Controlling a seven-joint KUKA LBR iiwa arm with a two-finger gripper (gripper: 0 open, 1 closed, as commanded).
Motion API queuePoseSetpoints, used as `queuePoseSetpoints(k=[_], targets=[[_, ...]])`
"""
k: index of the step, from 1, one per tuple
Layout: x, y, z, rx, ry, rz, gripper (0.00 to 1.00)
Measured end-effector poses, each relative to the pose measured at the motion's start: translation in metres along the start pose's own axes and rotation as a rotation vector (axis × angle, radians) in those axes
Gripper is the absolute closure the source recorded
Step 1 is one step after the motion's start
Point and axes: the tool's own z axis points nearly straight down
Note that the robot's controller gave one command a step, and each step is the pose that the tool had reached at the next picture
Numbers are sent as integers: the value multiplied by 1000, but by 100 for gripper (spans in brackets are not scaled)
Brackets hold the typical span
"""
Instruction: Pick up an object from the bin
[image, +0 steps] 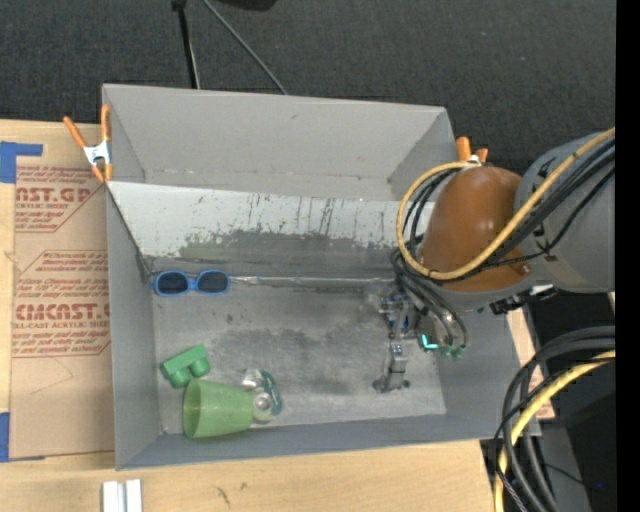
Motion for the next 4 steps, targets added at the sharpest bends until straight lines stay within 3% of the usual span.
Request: queuePoseSetpoints(k=[1, 2, 3, 4], targets=[[-44, -86, 42, 2, -9, 115, 0], [-54, -120, 69, -8, -11, 96, 0], [-52, -120, 68, -8, -5, 96, 100], [-46, -90, -86, 0, -17, 131, 100]])
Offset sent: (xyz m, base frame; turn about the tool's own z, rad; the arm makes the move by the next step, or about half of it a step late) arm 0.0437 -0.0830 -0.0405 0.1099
